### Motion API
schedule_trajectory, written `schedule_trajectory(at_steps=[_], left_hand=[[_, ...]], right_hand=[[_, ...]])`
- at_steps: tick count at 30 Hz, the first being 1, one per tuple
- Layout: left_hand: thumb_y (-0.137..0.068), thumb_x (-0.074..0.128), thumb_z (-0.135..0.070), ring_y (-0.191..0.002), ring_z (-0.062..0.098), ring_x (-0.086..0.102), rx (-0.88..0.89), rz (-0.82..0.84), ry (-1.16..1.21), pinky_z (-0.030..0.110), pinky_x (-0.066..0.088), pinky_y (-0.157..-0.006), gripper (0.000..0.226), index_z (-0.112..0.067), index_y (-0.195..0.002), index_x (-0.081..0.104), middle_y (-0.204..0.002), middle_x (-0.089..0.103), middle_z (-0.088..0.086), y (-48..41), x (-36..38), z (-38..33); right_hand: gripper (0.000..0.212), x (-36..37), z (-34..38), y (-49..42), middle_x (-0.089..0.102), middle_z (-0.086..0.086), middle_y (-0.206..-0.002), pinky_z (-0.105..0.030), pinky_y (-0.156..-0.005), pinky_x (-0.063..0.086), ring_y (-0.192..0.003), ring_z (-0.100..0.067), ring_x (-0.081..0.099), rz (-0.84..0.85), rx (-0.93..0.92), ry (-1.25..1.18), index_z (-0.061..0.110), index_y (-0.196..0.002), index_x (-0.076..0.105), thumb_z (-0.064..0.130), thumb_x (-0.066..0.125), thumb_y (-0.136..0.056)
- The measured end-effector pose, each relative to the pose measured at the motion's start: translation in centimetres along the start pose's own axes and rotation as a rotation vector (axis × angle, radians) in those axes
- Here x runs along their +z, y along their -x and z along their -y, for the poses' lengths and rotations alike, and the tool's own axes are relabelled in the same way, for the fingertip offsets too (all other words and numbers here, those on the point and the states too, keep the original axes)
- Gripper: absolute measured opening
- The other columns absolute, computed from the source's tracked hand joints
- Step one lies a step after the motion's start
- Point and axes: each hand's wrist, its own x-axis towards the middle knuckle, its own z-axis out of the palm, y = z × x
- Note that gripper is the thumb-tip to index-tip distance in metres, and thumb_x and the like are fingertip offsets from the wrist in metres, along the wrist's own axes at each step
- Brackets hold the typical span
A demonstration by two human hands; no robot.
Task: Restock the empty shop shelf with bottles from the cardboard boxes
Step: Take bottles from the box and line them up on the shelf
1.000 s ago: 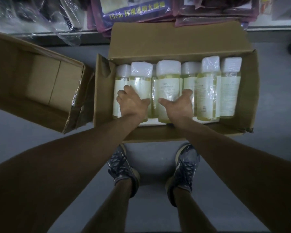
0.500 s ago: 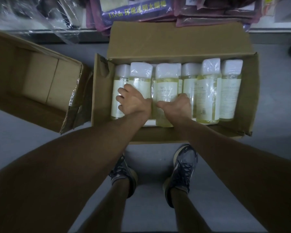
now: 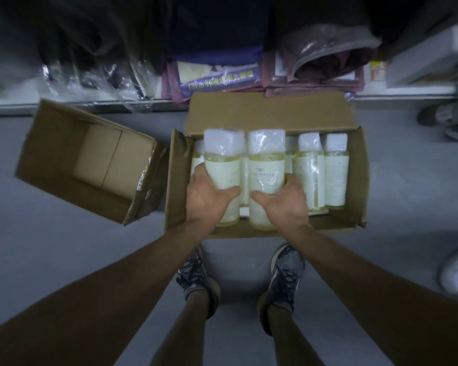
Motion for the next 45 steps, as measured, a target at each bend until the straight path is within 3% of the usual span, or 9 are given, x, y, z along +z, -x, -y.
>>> schedule_trajectory(at_steps=[6, 12, 17, 21, 26, 33, 37, 42, 45], left_hand=[[-0.066, 0.099, -0.025, -0.089, -0.014, 0.066, 0.065, -0.131, 0.203, 0.008, 0.05, -0.073, 0.059, -0.041, -0.102, 0.055, -0.096, 0.069, -0.032, 6.0, -9.0, -6.5], [-0.067, 0.099, -0.034, -0.095, -0.008, 0.067, 0.139, -0.21, 0.302, 0.028, 0.058, -0.079, 0.062, -0.04, -0.113, 0.058, -0.107, 0.071, -0.017, 14.8, -22.1, -15.1], [-0.066, 0.096, -0.035, -0.101, -0.008, 0.066, 0.217, -0.369, 0.338, 0.017, 0.056, -0.077, 0.065, -0.053, -0.113, 0.055, -0.109, 0.069, -0.025, 26.0, -35.5, -22.0], [-0.063, 0.094, -0.035, -0.105, 0.004, 0.068, 0.242, -0.5, 0.371, 0.044, 0.062, -0.089, 0.069, -0.04, -0.121, 0.057, -0.116, 0.069, -0.013, 33.0, -44.3, -25.5], [-0.059, 0.092, -0.038, -0.105, 0.006, 0.067, 0.286, -0.695, 0.409, 0.045, 0.06, -0.092, 0.071, -0.042, -0.12, 0.056, -0.114, 0.069, -0.015, 40.2, -53.1, -28.0], [-0.066, 0.099, -0.03, -0.115, 0.011, 0.066, 0.364, -0.915, 0.479, 0.045, 0.058, -0.1, 0.091, -0.037, -0.14, 0.046, -0.123, 0.065, -0.016, 46.8, -65.8, -28.3], [-0.061, 0.09, -0.047, -0.114, 0.012, 0.067, 0.418, -1.009, 0.494, 0.045, 0.059, -0.096, 0.094, -0.036, -0.142, 0.045, -0.125, 0.065, -0.014, 48.8, -73.1, -27.4], [-0.058, 0.086, -0.052, -0.111, 0.011, 0.068, 0.501, -1.05, 0.472, 0.039, 0.058, -0.092, 0.093, -0.038, -0.14, 0.045, -0.121, 0.067, -0.018, 49.4, -82.4, -25.0], [-0.06, 0.088, -0.053, -0.108, 0.006, 0.068, 0.535, -1.067, 0.463, 0.029, 0.055, -0.086, 0.095, -0.038, -0.143, 0.044, -0.12, 0.066, -0.021, 48.9, -87.0, -23.5]], right_hand=[[0.086, -5.9, 7.5, 7.0, 0.064, 0.003, -0.123, -0.042, -0.087, 0.061, -0.107, -0.018, 0.068, -0.034, -0.121, -0.092, 0.021, -0.132, 0.052, 0.056, 0.085, -0.06], [0.078, -13.9, 18.0, 17.3, 0.064, 0.005, -0.121, -0.039, -0.082, 0.062, -0.1, -0.011, 0.068, -0.007, -0.312, -0.142, 0.034, -0.121, 0.048, 0.06, 0.084, -0.057], [0.081, -20.7, 27.4, 30.8, 0.056, 0.01, -0.124, -0.026, -0.075, 0.053, -0.103, -0.004, 0.064, 0.041, -0.534, -0.178, 0.043, -0.125, 0.038, 0.055, 0.084, -0.06], [0.084, -23.6, 33.1, 39.9, 0.056, 0.006, -0.126, -0.04, -0.088, 0.059, -0.108, -0.01, 0.063, 0.044, -0.696, -0.208, 0.031, -0.132, 0.046, 0.053, 0.086, -0.062], [0.079, -25.3, 39.8, 48.9, 0.056, 0.006, -0.124, -0.045, -0.093, 0.058, -0.113, -0.014, 0.062, 0.073, -0.871, -0.23, 0.029, -0.132, 0.049, 0.048, 0.086, -0.065], [0.073, -24.8, 49.9, 60.0, 0.055, 0.011, -0.122, -0.028, -0.084, 0.053, -0.107, -0.001, 0.059, 0.092, -1.096, -0.297, 0.04, -0.125, 0.045, 0.046, 0.088, -0.066], [0.077, -22.3, 54.9, 66.3, 0.051, 0.021, -0.117, -0.01, -0.072, 0.042, -0.104, 0.017, 0.053, 0.066, -1.195, -0.355, 0.04, -0.126, 0.048, 0.054, 0.085, -0.061], [0.081, -17.3, 61.0, 73.0, 0.055, 0.015, -0.119, -0.041, -0.088, 0.059, -0.109, -0.005, 0.061, 0.051, -1.286, -0.411, 0.034, -0.131, 0.051, 0.056, 0.086, -0.061], [0.082, -14.6, 63.9, 75.5, 0.058, 0.013, -0.122, -0.046, -0.091, 0.06, -0.11, -0.009, 0.064, 0.049, -1.307, -0.461, 0.034, -0.132, 0.052, 0.055, 0.089, -0.062]])
